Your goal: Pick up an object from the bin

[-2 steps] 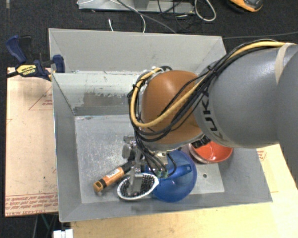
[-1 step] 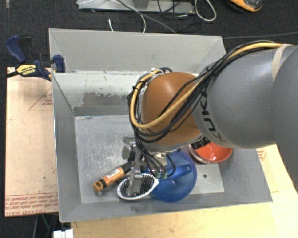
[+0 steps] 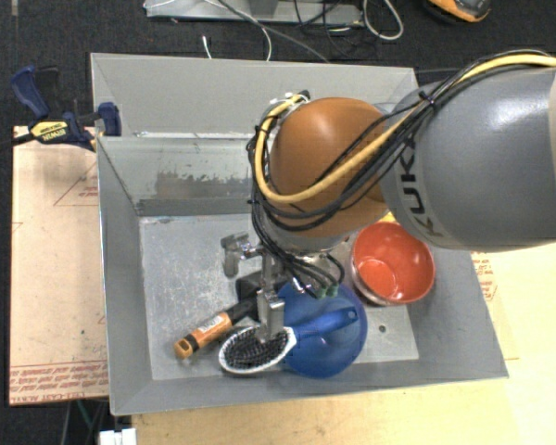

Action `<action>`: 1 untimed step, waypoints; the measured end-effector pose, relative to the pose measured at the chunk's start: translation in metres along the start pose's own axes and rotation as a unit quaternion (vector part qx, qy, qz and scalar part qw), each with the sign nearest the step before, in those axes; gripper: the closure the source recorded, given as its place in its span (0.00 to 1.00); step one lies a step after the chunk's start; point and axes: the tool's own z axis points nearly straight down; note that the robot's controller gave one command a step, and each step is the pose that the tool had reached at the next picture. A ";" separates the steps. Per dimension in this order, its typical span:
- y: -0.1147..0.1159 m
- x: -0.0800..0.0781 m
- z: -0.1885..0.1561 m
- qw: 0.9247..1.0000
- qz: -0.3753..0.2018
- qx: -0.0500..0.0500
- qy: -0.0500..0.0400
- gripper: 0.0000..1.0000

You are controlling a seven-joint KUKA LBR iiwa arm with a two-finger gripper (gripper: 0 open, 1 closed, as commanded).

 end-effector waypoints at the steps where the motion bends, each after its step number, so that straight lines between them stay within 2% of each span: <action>1: 0.013 0.022 0.084 0.987 0.160 0.001 0.007 0.00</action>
Offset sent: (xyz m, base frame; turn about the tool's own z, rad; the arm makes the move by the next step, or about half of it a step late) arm -0.0265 0.0294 -0.0485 0.0594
